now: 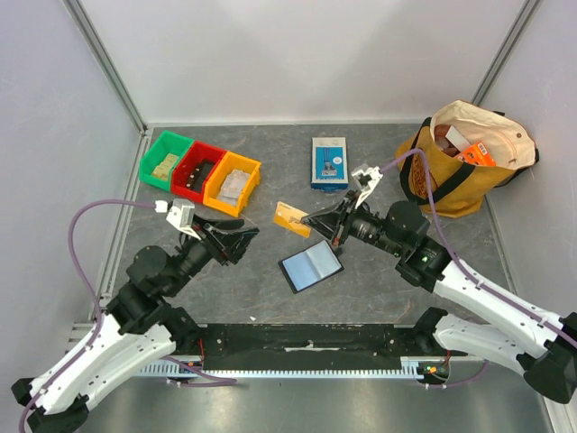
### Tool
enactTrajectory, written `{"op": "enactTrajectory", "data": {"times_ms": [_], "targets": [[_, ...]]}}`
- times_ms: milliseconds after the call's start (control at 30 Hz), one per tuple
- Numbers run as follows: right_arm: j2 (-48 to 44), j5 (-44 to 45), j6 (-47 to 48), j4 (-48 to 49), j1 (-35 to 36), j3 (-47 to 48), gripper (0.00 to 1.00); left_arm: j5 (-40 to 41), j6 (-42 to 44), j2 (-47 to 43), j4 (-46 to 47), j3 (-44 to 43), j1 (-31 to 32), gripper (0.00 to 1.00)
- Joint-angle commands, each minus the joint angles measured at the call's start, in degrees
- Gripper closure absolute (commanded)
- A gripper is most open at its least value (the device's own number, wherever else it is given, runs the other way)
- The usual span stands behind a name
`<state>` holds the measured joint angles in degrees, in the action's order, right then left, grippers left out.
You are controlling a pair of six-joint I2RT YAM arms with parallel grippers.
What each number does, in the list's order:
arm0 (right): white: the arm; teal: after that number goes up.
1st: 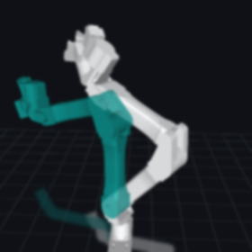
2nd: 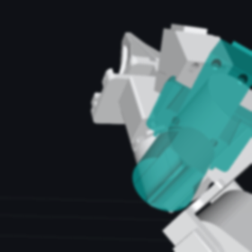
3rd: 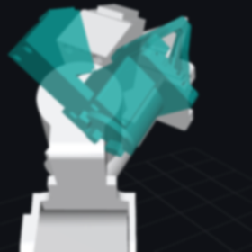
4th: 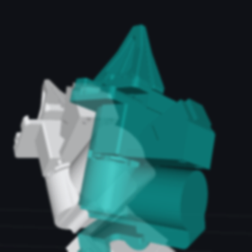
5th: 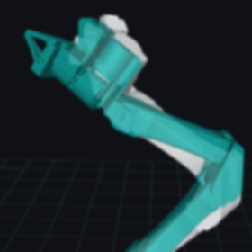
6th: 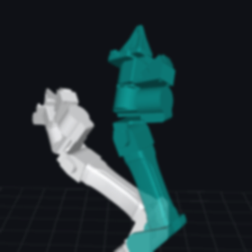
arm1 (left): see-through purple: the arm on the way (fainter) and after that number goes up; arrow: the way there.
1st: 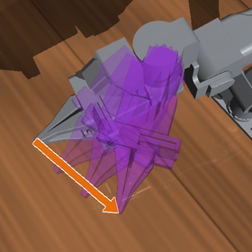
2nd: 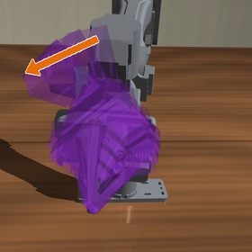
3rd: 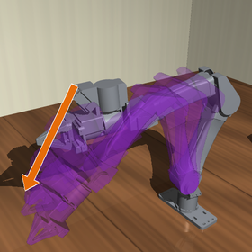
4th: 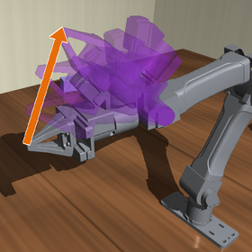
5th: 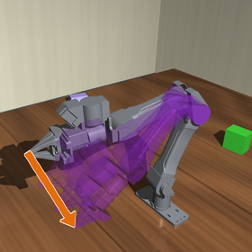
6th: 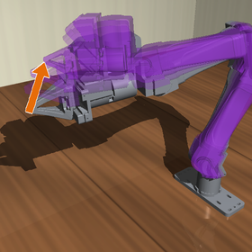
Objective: Take the credit cards out of the card holder
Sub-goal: Place the credit card in the storage box.
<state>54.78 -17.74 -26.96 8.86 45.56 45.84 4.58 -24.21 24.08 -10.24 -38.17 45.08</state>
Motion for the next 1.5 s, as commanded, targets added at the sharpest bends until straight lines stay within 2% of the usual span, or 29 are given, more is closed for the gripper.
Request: {"op": "enactTrajectory", "data": {"times_ms": [0, 200, 333, 567, 767, 867, 1000, 1133, 1233, 1300, 1400, 1467], "targets": [[-1.52, 10.96, -19.69, 18.80, -0.03, -7.16, 1.00, -1.40, -16.56, -0.26, 19.45, 6.69, -0.08, 0.37], [-0.03, 14.65, -27.96, 30.85, 1.63, -12.97, 1.00, -2.56, -25.79, 2.90, 32.89, 14.08, -0.08, 0.38], [1.02, 16.50, -29.55, 36.65, 3.04, -14.55, 1.00, -1.07, -30.01, 5.62, 35.46, 15.41, 0.01, 0.39], [4.98, 16.41, -32.36, 42.37, 5.67, -14.73, 1.00, -2.38, -34.06, 10.37, 42.66, 16.64, 0.01, 0.39], [6.65, 18.69, -32.37, 44.40, 8.31, -15.00, 1.00, -2.65, -35.91, 12.14, 48.73, 18.22, 0.36, 0.44], [6.48, 20.19, -31.84, 44.22, 9.11, -15.43, 1.00, -2.56, -36.61, 12.14, 49.26, 18.66, 0.45, 0.52], [5.69, 22.39, -31.49, 43.26, 9.37, -16.14, 1.00, -2.56, -38.28, 11.96, 49.79, 19.36, 0.62, 0.56], [5.86, 22.40, -31.49, 43.08, 9.55, -16.05, 1.00, -2.91, -38.64, 12.13, 50.49, 19.37, 0.71, 0.64], [6.47, 22.13, -31.66, 43.52, 9.72, -16.14, 1.00, -3.17, -38.11, 12.31, 50.67, 19.01, 0.80, 0.82], [6.56, 21.87, -31.57, 43.43, 9.72, -16.14, 1.00, -2.30, -38.11, 11.88, 50.76, 19.19, 0.71, 0.98], [6.04, 22.22, -31.05, 41.77, 9.72, -16.40, 0.98, -0.28, -37.85, 10.38, 49.18, 19.71, 0.71, 0.98], [4.81, 23.62, -30.26, 39.05, 9.72, -16.49, 0.86, 1.48, -36.97, 8.98, 45.68, 19.37, 0.45, 0.98]]}}
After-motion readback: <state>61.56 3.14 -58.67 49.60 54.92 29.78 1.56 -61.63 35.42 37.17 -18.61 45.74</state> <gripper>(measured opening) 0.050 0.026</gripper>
